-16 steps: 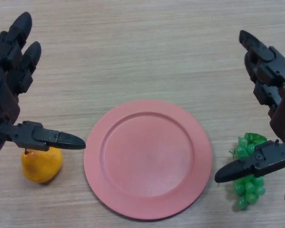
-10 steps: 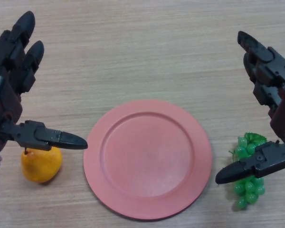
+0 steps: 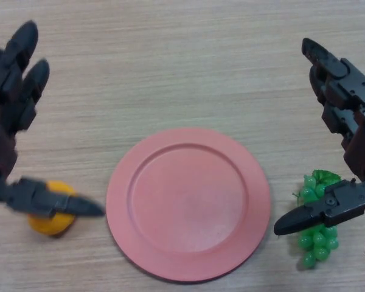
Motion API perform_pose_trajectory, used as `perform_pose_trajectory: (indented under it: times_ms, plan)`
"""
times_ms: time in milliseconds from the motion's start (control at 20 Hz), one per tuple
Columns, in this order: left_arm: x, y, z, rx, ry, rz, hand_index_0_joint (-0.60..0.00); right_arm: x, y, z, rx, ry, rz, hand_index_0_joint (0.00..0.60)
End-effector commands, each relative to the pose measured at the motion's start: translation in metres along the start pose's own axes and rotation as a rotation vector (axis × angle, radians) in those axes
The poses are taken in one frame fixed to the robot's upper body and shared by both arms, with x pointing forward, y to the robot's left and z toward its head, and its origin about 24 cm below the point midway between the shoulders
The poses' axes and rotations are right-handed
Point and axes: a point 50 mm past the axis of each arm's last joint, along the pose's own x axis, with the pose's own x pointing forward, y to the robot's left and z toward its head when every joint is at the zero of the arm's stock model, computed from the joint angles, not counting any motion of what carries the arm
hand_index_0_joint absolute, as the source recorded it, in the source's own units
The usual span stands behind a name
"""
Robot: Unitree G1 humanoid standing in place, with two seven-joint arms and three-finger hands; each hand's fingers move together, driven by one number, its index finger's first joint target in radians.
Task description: Pick up the yellow pear and place it on the plate
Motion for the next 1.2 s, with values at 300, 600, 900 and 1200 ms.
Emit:
perform_pose_trajectory:
  times_ms: [300,600,900,1200]
  plan:
    - [-0.025,0.054,0.000,0.221,-0.155,0.220,0.000,0.010,0.002,0.022,-0.068,-0.173,0.022,0.000]
    - [-0.031,0.063,-0.038,0.232,-0.105,0.212,0.000,0.011,0.000,0.021,-0.070,-0.183,-0.005,0.000]
    - [-0.029,0.066,-0.075,0.216,-0.021,0.223,0.000,0.010,0.000,0.022,-0.074,-0.168,-0.008,0.000]
    - [-0.019,0.064,-0.102,0.182,0.034,0.222,0.000,0.006,-0.002,0.020,-0.073,-0.133,-0.023,0.000]
